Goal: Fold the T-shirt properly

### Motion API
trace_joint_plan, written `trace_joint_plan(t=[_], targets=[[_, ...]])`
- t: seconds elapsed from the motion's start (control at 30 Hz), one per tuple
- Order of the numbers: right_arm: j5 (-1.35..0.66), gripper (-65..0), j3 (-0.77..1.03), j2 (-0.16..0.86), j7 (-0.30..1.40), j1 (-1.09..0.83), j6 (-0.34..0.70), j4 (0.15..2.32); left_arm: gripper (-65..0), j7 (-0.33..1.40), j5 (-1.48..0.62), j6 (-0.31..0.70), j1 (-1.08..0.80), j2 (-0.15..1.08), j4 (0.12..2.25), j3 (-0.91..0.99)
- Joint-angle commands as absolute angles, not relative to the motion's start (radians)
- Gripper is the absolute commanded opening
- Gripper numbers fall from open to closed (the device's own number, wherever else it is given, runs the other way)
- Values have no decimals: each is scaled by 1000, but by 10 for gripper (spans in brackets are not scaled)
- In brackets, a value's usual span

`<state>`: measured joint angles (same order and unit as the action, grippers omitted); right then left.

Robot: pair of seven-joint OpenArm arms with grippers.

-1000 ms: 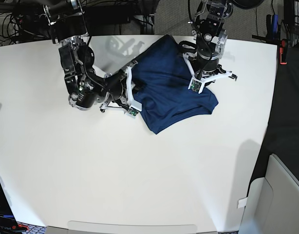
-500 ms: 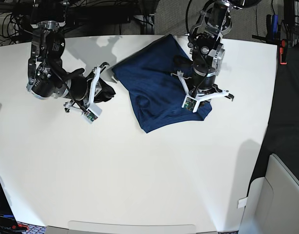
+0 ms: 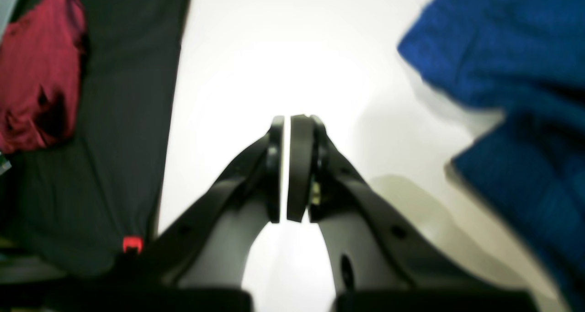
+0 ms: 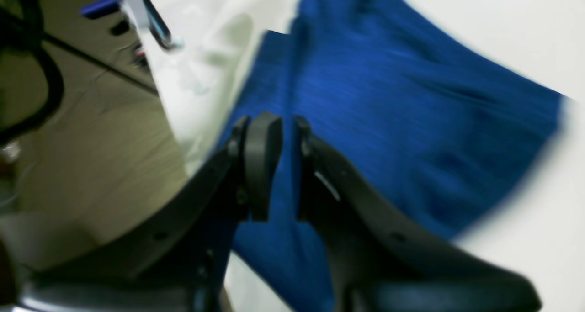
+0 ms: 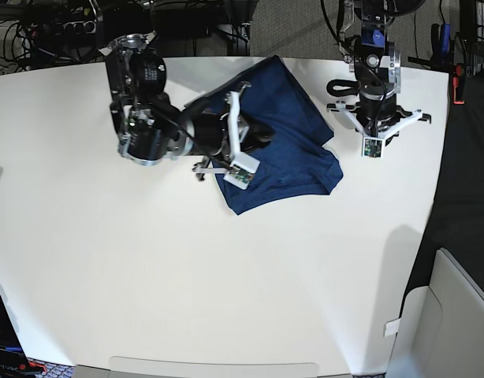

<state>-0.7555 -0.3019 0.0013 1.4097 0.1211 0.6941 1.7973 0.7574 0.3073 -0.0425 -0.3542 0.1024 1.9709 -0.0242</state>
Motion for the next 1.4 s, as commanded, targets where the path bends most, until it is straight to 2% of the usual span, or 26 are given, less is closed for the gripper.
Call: trace_joint_plan(t=[0.0,0.17,0.5,0.83,1.2,1.37], targets=[[-763,-581,-321,-12,1396,137,698,1776,-650,736,321,-54,-349,110,1989,-8],[-766,-581,-369,-53,1396,176,698,1646,-650,737,321,-54,-349,110,1989,25],[-759,-581,-466,-65,1396,295,698,1353,-650,743,321,-54,-346,108,2005,39],[-757,-582,-469,-59,1396,341,698,1234,-650,743,321,-54,-348,108,2011,39],[-757,-584,-410,54,1396,340,698,1320,-650,736,321,-56,-378,110,2011,54],[-757,-584,-409,70,1396,335,698,1346,-650,734,320,-56,-378,108,2011,111]])
